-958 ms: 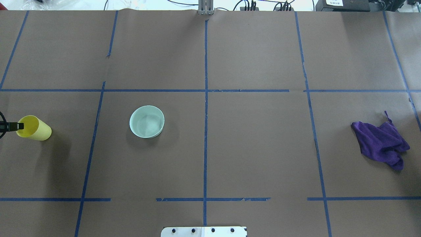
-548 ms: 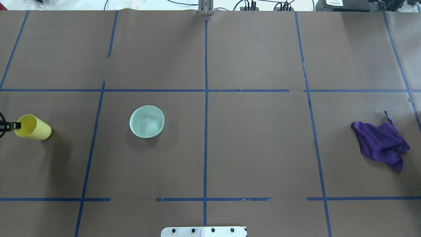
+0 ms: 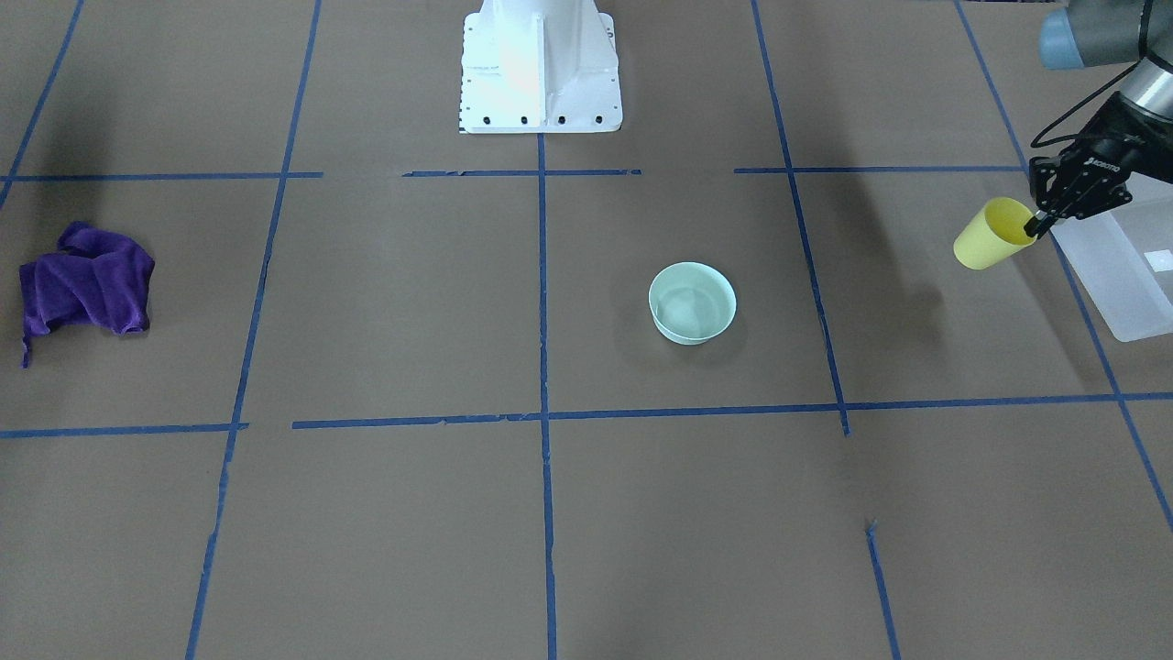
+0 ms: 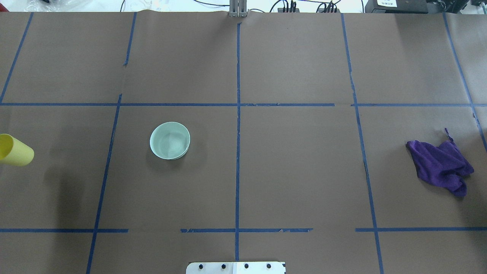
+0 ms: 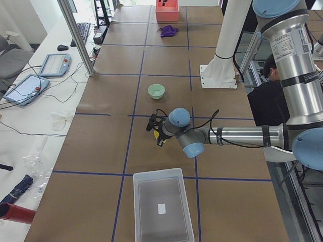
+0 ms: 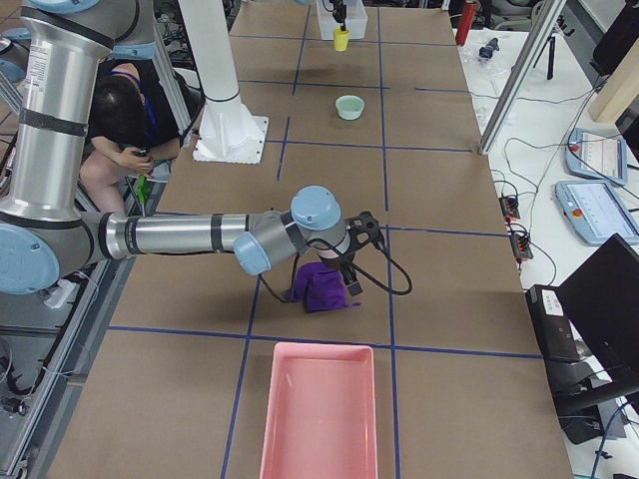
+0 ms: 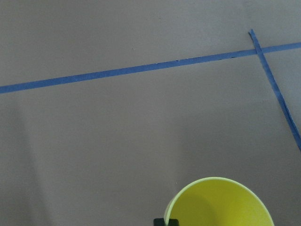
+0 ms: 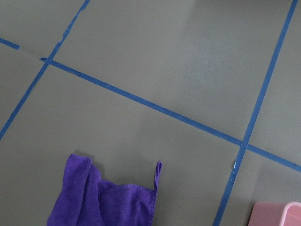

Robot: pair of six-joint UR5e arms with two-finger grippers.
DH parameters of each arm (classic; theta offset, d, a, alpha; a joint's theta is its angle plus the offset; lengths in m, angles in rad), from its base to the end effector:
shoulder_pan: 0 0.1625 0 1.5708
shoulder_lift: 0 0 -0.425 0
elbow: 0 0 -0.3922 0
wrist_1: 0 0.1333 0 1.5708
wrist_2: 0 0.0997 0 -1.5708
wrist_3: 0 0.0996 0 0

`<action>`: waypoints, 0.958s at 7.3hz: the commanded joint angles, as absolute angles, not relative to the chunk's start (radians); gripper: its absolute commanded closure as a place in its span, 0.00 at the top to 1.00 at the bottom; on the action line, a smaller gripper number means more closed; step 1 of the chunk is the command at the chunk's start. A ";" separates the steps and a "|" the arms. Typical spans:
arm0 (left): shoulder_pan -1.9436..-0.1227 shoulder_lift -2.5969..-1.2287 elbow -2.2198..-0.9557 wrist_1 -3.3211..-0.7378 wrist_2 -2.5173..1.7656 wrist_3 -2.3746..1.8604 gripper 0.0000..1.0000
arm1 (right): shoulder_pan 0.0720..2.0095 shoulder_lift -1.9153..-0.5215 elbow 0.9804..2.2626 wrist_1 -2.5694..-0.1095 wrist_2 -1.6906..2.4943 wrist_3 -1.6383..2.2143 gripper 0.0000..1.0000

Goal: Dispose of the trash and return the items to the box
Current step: 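Carry the yellow cup into the clear plastic box and release it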

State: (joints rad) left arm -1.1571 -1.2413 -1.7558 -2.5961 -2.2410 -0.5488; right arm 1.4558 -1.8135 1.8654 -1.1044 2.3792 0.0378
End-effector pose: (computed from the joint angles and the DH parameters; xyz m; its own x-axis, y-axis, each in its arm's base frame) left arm 0.0850 -0.3714 0.5939 0.5814 0.3390 -0.7396 0.0556 0.8904 0.4517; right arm 0.0138 -0.4145 0.5651 0.6483 -0.4022 0.6465 0.0752 0.8788 0.4713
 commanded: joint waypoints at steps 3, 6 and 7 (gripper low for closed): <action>-1.493 -1.249 -1.756 -2.279 -2.405 0.047 0.00 | 1.456 -1.821 1.865 -1.100 2.379 0.032 1.00; -1.684 -1.250 -1.706 -2.122 -2.388 0.389 0.00 | 1.456 -1.822 1.864 -1.100 2.379 0.029 1.00; -1.718 -1.273 -1.668 -2.126 -2.337 0.417 0.00 | 1.456 -1.822 1.864 -1.100 2.379 0.031 1.00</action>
